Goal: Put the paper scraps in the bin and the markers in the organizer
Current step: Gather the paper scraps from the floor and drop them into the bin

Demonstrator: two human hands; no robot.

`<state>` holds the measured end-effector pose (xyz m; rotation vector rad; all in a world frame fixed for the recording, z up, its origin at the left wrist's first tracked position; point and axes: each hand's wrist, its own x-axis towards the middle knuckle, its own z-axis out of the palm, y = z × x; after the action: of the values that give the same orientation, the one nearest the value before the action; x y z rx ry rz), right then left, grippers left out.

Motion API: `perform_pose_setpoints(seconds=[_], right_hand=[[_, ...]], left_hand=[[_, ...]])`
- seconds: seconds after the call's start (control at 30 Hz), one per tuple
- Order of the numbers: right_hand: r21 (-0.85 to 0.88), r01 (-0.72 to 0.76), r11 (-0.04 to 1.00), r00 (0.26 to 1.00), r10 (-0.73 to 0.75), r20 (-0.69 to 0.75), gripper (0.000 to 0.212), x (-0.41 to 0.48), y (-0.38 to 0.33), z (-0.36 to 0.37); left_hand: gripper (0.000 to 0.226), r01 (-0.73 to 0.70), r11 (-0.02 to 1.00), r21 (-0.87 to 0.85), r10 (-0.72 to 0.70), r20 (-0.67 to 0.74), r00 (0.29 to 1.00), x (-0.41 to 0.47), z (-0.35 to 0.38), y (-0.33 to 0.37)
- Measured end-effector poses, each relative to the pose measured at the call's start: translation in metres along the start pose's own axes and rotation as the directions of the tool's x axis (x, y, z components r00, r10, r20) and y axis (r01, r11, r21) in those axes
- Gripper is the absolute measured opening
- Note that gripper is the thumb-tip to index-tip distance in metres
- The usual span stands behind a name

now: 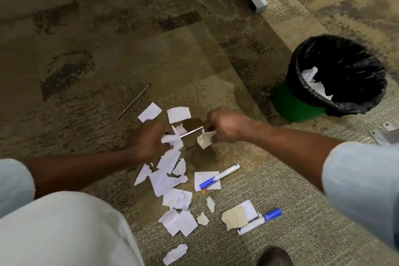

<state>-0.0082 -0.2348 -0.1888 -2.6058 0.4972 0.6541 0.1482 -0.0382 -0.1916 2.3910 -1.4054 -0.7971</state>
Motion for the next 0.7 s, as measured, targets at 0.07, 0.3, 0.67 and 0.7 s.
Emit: perform_pose_setpoints(seconds=[0.07,0.3,0.67,0.7], right_hand=[[-0.110,0.069,0.991,0.998,-0.067,0.021,0.032,-0.016,0.008,-0.029],[-0.097,0.059,0.994,0.991,-0.070,-0.117,0.022,-0.087,0.054,-0.089],[0.086,-0.255,0.963,0.946,0.267,-0.183,0.029,-0.148,0.085,-0.011],[0.107,-0.274,0.956,0.942,0.290,-0.170,0.027,-0.150,0.087,-0.001]], left_hand=[[0.029,-0.084,0.995,0.049,0.083,0.017,0.996,0.009,-0.023,0.018],[0.016,-0.219,0.976,0.004,0.218,0.085,0.972,0.035,-0.067,0.088],[0.031,-0.240,0.965,-0.100,0.256,0.188,0.948,0.048,0.012,0.133],[0.033,-0.220,0.970,-0.105,0.238,0.213,0.948,0.049,0.022,0.130]])
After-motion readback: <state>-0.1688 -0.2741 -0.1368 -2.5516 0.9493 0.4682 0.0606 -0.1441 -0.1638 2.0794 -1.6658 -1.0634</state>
